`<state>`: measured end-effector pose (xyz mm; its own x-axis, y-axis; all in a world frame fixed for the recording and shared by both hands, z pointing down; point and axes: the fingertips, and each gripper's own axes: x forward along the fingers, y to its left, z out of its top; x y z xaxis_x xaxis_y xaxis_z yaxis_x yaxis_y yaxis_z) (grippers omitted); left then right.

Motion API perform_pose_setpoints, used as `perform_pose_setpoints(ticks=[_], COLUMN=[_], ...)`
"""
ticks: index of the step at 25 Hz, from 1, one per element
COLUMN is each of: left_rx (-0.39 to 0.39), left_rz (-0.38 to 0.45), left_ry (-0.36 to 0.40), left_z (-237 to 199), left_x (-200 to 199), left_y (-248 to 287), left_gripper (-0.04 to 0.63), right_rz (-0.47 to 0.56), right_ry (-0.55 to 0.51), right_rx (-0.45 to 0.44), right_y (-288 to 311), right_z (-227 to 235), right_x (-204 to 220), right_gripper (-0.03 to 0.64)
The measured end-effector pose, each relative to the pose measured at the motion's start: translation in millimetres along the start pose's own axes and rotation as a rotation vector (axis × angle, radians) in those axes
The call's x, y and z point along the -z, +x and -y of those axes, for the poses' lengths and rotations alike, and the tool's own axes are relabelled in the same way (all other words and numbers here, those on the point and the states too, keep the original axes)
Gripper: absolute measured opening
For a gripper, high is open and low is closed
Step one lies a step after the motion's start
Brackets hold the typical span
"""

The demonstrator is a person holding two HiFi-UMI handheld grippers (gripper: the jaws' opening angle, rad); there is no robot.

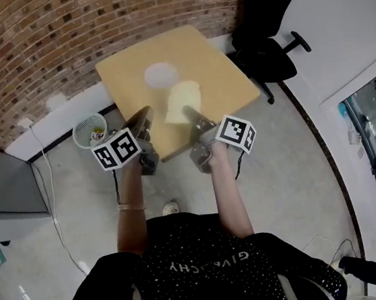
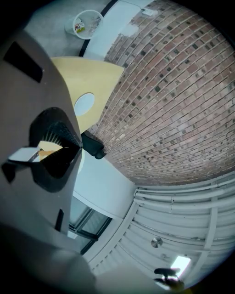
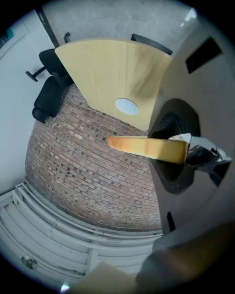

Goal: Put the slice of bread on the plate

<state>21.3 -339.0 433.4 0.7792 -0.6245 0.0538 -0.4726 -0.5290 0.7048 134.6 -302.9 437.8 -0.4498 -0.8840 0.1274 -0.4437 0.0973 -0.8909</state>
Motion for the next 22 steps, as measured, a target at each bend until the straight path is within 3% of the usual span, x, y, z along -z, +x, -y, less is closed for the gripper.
perform_pose_setpoints(ticks=[5,12,22], left_rx=[0.011,-0.019,-0.043], left_rz=[-0.063,-0.075,-0.045], left_ry=[-0.014,-0.039,-0.074], left_z=[-3,-19,-58], left_x=[21,33,-5], left_y=[10,21,94], left_gripper=[0.012,0.012,0.012], right_rz=[0.034,-0.018,-0.093], right_ry=[0.037,0.027,0.002], right_rx=[-0.025,-0.011,0.019], right_y=[4,15,91], right_z=[4,19,46], right_x=[-4,-2,-54], right_gripper=[0.095,0.095,0.095])
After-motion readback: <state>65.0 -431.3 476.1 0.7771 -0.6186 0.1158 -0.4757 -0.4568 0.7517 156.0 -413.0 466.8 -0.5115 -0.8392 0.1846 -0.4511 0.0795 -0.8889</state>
